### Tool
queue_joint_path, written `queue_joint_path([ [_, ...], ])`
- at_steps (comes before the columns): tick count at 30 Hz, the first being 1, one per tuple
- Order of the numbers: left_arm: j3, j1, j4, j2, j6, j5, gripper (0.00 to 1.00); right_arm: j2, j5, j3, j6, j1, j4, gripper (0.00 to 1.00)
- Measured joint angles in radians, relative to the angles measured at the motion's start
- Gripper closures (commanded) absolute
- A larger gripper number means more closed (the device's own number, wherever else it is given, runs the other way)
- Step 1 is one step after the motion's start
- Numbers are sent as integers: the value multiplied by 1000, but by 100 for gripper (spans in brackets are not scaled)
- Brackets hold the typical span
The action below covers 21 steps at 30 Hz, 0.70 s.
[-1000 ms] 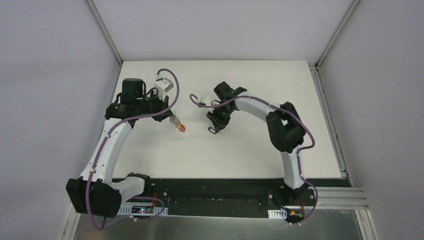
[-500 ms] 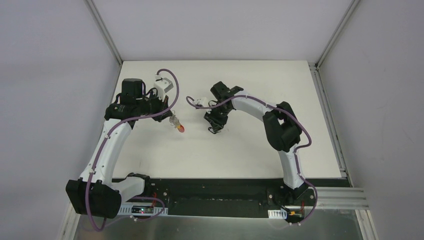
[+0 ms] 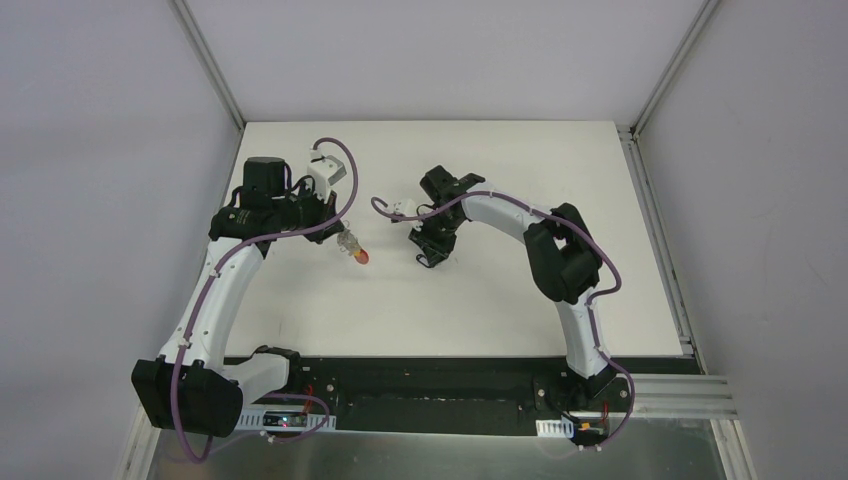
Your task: Put the keys on the keyring
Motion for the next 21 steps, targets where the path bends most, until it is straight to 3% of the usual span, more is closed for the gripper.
queue_joint_path([
  [17, 0, 0, 0, 0, 0, 0, 100, 13, -6, 2, -2, 2, -5, 84],
  [21, 0, 0, 0, 0, 0, 0, 100, 14, -6, 3, -3, 2, -6, 90],
])
